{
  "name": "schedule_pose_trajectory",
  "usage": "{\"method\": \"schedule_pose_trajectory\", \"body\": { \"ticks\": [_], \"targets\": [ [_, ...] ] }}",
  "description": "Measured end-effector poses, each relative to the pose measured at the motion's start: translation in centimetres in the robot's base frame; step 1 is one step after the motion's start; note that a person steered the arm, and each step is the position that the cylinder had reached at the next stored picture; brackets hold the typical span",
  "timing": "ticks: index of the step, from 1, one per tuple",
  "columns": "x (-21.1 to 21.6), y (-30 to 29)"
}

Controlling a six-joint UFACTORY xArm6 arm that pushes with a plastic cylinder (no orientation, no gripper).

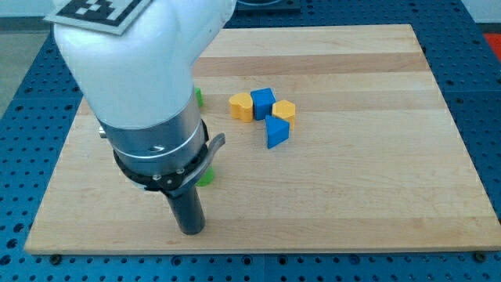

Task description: Move your hand towards the green circle

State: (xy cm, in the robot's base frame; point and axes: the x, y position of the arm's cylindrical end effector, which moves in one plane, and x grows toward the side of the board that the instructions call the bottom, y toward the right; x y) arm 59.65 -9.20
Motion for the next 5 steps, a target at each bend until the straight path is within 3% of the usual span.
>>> {"method": "schedule_pose_trajectory", "body": {
  "ticks": [3, 5],
  "targets": [
    [-13.4, 2.7],
    [-14.9, 2.1]
  ]
}}
